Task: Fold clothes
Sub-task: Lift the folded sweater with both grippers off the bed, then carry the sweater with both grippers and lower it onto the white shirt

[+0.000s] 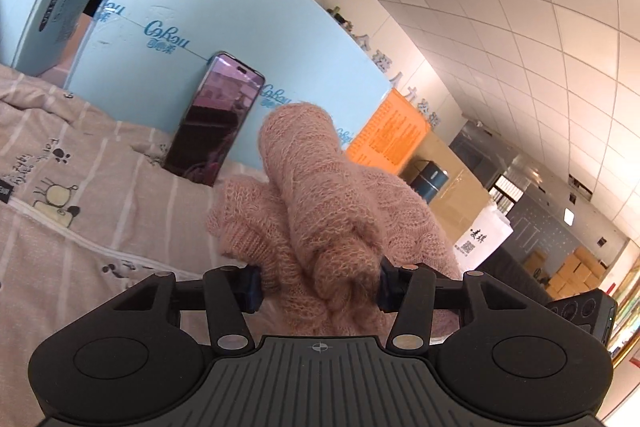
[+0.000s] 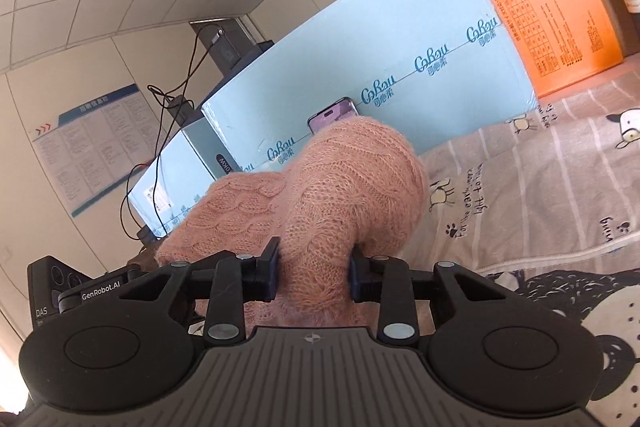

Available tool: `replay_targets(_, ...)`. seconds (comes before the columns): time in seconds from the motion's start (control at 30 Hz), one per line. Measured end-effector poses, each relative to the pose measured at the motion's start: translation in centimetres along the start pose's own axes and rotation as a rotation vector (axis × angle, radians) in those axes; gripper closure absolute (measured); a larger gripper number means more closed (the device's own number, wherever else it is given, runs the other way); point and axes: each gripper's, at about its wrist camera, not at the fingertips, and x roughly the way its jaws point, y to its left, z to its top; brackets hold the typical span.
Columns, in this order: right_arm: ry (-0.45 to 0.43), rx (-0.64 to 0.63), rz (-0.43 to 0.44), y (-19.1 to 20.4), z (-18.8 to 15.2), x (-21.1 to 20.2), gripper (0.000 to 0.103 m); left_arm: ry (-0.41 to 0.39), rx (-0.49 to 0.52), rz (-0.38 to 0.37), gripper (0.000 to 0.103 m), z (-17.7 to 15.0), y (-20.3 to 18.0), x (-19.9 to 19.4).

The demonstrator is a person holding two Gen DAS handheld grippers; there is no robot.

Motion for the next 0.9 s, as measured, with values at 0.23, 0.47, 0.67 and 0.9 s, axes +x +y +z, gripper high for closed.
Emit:
replay_targets(0.23, -0.264, -0.059, -0.18, -0.8, 5.0, -8.9, 0.074, -0.029, 0.17, -0.22, 0.054, 1.9, -10.0, 6.1)
replay_targets(0.47, -0.635, -0.105, -0.439, -2.0, 10.0, -15.0, 0.074, -0.086, 0.197, -0.415, 0.054, 1.8, -17.9, 14.0)
replay_targets(0.67, -0.806, -0.092, -0.624, -5.8, 11.1, -15.4, 0.074, -0.071, 0.199, -0.462, 0.054, -0.9, -20.9, 20.8)
replay_targets(0.9, -0.943, -0.038, -0.782, -14.3, 10.7, -12.0, 0.074, -0.016, 0.182, -0.454, 0.054, -3.7, -21.2, 27.8)
